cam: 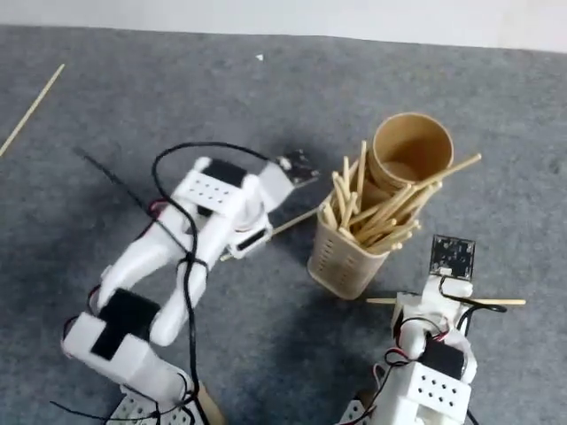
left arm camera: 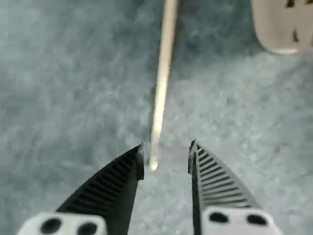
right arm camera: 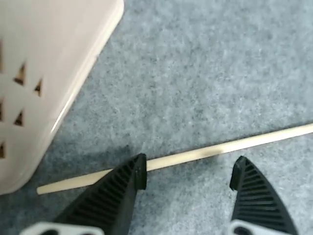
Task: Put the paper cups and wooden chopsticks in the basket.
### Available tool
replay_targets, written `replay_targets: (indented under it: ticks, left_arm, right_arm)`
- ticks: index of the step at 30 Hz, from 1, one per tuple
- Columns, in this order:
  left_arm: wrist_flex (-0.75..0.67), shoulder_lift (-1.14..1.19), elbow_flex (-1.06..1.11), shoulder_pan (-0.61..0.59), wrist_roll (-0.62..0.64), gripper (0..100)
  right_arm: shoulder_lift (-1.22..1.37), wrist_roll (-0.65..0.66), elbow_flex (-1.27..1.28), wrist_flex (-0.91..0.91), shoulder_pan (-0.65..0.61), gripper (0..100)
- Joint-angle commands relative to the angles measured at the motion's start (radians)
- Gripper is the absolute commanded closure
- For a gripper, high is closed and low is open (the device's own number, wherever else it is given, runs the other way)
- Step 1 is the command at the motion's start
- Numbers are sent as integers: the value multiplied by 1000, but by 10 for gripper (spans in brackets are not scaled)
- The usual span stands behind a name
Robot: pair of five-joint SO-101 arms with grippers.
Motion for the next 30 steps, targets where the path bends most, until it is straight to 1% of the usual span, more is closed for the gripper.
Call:
replay_targets:
  ticks: [1,6,9,11,13,14,15,16,19,21,26,30]
  left_arm:
    - [-68,62,-5,47,-8,822]
    - [-140,185,-7,31,-9,822]
    - [-152,228,-7,16,-9,825]
    - [-152,220,-8,15,-11,883]
    - [-149,200,-8,15,-11,988]
    - [-149,183,-8,13,-11,998]
    - [-149,159,-8,5,-11,982]
    - [-149,130,-7,-5,-8,989]
    - [-146,18,-7,-51,-6,995]
    - [-115,-65,-8,-74,-6,995]
    - [-20,-255,-8,-82,-6,995]
    - [-3,-314,19,-68,3,986]
  right_arm:
    - [-8,12,-4,-18,-7,711]
    - [-8,12,-4,-18,-8,711]
    - [-8,12,-2,-18,-8,711]
    - [-8,12,-1,-18,-8,711]
    - [-8,11,1,-18,-8,711]
    - [-8,11,1,-18,-8,711]
    - [-8,11,2,-18,-8,711]
    - [-8,11,2,-18,-8,711]
    - [-8,9,2,-18,-8,711]
    - [-8,9,2,-18,-8,711]
    - [-8,9,4,-18,-8,711]
    - [-8,9,4,-18,-8,711]
